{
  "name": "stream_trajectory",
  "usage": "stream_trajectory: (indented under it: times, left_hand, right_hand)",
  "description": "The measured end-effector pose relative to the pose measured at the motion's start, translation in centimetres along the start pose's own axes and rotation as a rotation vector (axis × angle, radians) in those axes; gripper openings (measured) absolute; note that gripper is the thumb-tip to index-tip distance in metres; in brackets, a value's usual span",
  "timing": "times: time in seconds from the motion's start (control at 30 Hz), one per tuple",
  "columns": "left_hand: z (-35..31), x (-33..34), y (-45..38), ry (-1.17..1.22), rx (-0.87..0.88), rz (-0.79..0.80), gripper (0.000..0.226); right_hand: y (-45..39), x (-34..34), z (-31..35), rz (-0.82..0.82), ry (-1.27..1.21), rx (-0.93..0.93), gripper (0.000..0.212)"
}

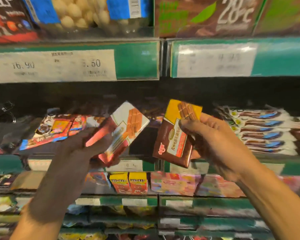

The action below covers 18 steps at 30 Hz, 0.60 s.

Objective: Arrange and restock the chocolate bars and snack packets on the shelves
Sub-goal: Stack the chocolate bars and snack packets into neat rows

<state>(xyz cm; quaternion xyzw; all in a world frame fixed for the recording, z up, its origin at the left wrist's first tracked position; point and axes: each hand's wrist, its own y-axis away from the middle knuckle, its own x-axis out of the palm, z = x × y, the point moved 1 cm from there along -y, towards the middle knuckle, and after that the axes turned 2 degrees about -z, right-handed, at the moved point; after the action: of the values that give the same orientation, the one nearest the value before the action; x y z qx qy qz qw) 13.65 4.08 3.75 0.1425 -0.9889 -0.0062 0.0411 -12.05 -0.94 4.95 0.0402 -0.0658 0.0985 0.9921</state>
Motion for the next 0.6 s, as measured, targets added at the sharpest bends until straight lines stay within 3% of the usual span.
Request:
stream_trajectory:
  times: [0.23,0.4,0.6]
  left_hand:
    - [-0.9,11.1,4.4,-0.06,0.048,0.088,0.017]
    - [-0.9,19.8,6.7,-0.149,0.072,0.066,0.011]
    - [-1.7,30.9,8.6,-0.248,0.222,0.225,0.007]
  right_hand:
    - [5.7,-10.2,2.0,-0.133,0.063,-0.105,0.015]
    - [9.7,-19.2,3.6,-0.233,0.046,-0.14,0.016]
    - [13.4,-29.4,3.8,-0.36,0.02,-0.118,0.019]
